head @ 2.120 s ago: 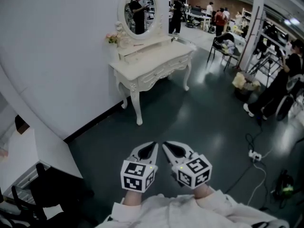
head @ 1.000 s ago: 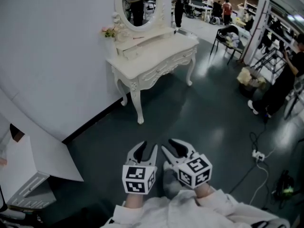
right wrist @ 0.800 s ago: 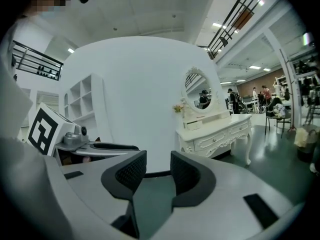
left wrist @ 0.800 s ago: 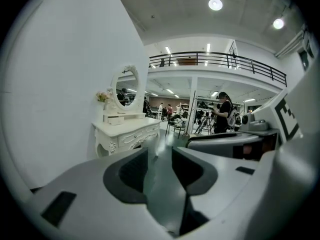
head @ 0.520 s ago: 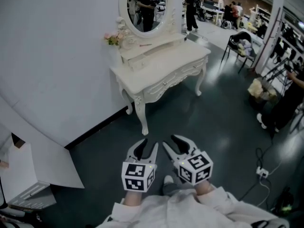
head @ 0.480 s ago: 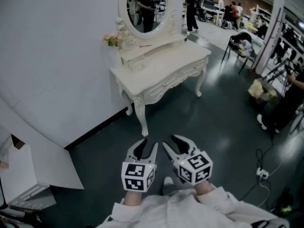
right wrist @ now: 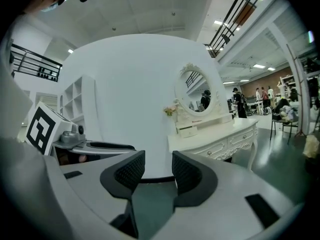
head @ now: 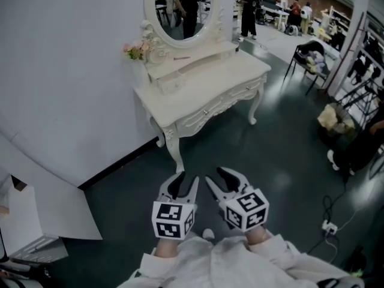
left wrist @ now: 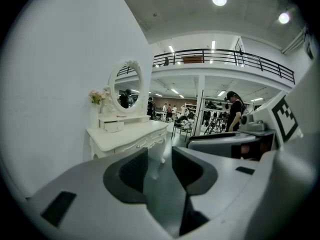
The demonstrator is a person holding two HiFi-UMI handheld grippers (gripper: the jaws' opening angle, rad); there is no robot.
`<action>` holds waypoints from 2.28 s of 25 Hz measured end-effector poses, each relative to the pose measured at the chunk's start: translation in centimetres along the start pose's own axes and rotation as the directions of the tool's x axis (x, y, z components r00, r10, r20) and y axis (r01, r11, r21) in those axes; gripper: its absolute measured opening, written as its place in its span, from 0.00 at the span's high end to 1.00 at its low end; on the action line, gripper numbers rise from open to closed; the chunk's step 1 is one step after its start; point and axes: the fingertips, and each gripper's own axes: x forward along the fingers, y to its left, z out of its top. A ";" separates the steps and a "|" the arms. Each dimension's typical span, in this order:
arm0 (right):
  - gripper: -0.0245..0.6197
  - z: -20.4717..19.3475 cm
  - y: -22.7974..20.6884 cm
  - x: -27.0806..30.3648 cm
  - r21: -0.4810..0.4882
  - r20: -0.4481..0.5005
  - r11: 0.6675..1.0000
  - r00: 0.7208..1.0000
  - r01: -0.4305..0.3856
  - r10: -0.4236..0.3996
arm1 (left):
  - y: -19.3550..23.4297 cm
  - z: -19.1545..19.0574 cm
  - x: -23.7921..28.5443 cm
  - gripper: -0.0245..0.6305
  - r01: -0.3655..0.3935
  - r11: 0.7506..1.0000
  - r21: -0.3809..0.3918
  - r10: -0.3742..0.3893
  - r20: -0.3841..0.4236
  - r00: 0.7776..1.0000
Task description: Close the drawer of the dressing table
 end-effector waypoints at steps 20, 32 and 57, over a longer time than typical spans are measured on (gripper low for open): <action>0.74 0.7 -5.5 6.0 0.010 -0.056 1.000 0.998 0.001 0.000 | 3.2 1.5 8.6 0.76 0.076 0.993 -0.094 -0.078 -0.016 0.997; 0.74 6.4 -11.1 17.4 0.003 -0.047 1.000 0.999 -0.007 0.007 | 11.7 7.5 18.3 0.76 0.065 0.995 -0.073 -0.066 -0.012 0.998; 0.74 10.6 -19.2 31.0 0.017 -0.085 0.998 0.995 0.061 -0.060 | 21.1 11.7 30.5 0.76 0.133 0.990 -0.052 -0.136 -0.050 0.990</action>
